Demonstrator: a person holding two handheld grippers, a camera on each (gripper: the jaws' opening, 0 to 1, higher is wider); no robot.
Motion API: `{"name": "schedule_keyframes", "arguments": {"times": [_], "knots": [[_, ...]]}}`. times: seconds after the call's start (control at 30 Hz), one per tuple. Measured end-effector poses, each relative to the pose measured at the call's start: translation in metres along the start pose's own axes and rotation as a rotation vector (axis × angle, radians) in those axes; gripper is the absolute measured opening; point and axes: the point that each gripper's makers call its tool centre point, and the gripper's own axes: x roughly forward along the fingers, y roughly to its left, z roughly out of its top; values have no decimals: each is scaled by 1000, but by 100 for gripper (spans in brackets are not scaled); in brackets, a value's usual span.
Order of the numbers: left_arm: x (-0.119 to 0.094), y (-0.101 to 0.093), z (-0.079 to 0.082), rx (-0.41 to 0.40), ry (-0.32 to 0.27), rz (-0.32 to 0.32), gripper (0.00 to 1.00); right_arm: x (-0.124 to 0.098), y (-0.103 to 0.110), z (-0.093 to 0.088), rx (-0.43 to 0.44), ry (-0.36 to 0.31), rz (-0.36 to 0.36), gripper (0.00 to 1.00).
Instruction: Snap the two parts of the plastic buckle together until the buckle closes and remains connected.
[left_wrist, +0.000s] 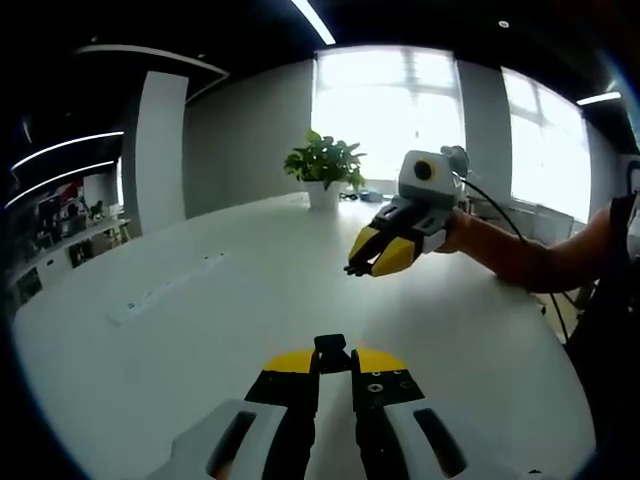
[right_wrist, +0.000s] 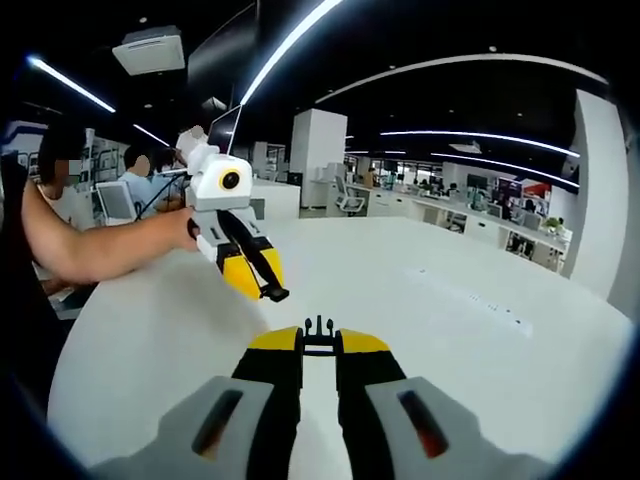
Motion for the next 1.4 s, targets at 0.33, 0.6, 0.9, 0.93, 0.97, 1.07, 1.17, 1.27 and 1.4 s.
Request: {"name": "schedule_keyframes", "arguments": {"times": [0.33, 0.6, 0.9, 0.93, 0.97, 1.07, 1.17, 1.27, 1.4], "knots": [[-6, -8, -9, -13, 1, -4, 11, -1, 9, -7, -12, 23, 14, 10], [-7, -13, -8, -16, -4, -11, 11, -7, 16, -13, 5, 26, 25, 10], [-15, -19, -13, -16, -14, -5, 11, -11, 22, -14, 12, 21, 30, 10], [-18, -20, -12, -21, -27, -6, 11, -10, 24, -14, 11, 19, 35, 10], [-19, -21, -12, -25, -29, -9, 11, -10, 25, -14, 12, 17, 42, 10], [-19, -22, -12, -27, -35, -11, 11, -9, 28, -18, 15, 28, 43, 10], [-18, -28, -15, -25, -27, -17, 11, -9, 31, -21, 19, 36, 45, 10], [-18, -31, -19, -27, -21, -22, 11, -10, 33, -23, 17, 44, 47, 10], [-20, -33, -22, -35, -22, -23, 11, -12, 36, -23, 19, 37, 50, 10]]}}
